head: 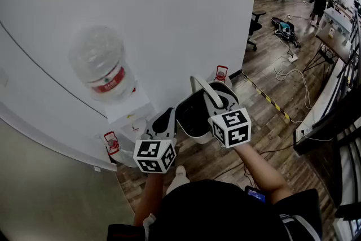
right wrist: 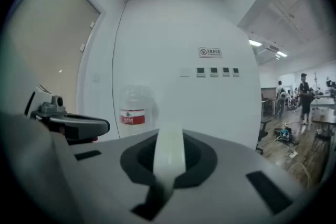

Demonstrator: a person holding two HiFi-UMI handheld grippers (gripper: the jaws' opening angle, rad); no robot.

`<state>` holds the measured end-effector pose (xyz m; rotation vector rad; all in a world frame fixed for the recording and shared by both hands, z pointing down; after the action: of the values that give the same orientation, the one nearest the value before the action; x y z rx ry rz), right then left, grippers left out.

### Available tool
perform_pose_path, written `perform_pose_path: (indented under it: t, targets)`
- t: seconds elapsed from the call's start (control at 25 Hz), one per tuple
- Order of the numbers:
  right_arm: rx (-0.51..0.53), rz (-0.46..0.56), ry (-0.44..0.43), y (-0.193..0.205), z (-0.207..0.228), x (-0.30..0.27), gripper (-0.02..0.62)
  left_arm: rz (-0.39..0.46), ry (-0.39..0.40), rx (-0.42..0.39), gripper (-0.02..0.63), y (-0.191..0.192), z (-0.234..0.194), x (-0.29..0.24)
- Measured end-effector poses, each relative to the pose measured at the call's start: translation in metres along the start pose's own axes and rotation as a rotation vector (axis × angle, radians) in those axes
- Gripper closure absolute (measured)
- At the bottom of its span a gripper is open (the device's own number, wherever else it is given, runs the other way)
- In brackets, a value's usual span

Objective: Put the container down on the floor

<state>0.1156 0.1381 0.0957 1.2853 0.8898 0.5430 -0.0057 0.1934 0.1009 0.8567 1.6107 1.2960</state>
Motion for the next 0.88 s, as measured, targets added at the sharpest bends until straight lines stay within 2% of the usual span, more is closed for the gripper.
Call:
perform_pose_path:
  t: [0.24,0.88]
  targets:
    - [-0.017,-0.037,0.005,0.011,0.001,0.0,0.566,-0.015,0.0,0.013,0.592,0.003,-0.004,0.001]
    - [-0.016,-0.019,-0.027,0.012,-0.011,0.007,0.566,-0.009,-0.003,0.03,0.592,0.007,0.0,0.007]
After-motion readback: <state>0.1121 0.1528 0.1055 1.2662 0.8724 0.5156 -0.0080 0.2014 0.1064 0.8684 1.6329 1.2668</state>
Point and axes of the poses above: the fingertips, and each gripper's own axes: x backward along the fingers, z to its right, y out of its underside, the point moved 1 cm from there along x, backward along the fingers, and after that the axes turned 7 degrees about -z, right-handed, at the moved point
